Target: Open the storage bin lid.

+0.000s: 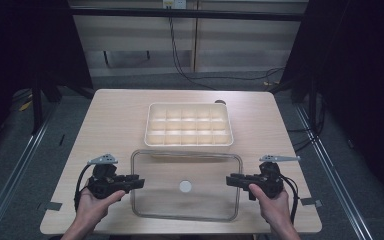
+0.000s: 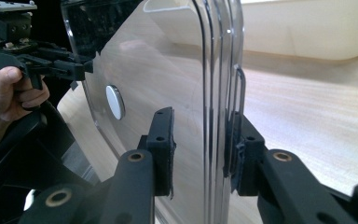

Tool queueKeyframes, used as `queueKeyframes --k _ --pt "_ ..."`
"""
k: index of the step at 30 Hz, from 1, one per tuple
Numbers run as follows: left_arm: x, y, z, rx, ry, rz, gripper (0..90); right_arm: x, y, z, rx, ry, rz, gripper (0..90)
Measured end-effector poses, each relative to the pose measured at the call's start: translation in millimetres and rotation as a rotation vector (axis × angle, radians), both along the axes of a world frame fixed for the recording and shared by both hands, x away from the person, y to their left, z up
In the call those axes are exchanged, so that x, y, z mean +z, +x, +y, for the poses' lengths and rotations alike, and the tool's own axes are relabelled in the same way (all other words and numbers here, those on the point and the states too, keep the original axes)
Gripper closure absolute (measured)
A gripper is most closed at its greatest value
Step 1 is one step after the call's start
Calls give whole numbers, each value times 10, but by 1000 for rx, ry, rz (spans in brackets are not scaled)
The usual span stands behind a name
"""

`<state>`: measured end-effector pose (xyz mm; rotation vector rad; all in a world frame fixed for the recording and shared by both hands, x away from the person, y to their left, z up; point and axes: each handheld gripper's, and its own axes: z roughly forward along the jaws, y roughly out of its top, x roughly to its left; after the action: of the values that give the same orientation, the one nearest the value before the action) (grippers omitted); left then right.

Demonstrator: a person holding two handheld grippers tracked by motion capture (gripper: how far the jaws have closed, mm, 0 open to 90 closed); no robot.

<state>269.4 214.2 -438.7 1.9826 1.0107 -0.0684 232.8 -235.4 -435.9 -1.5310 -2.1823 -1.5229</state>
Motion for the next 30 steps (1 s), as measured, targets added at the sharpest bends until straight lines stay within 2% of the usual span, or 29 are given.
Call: queueKeyframes --k 6,9,13,14,20,24,27,30 --pt "-69 -11 -1 -2 2 22 640 -120 -17 -9 -8 18 22 669" --pt "-117 39 -10 0 -6 38 633 -204 59 -17 -18 10 26 655" --pt "-164 87 -34 -3 7 39 612 -239 129 -4 -22 -11 21 621" --pt "-189 116 -45 5 15 52 608 -278 179 7 -30 -18 36 604" --pt "-269 226 -66 6 34 82 586 -371 306 29 -39 -48 59 557" --pt "-320 274 -98 18 53 90 572 -420 364 45 -45 -82 67 524" --pt "-333 285 -106 19 62 89 573 -453 395 45 -50 -89 70 507" --pt "-371 315 -99 14 66 109 573 -491 421 53 -56 -96 83 496"
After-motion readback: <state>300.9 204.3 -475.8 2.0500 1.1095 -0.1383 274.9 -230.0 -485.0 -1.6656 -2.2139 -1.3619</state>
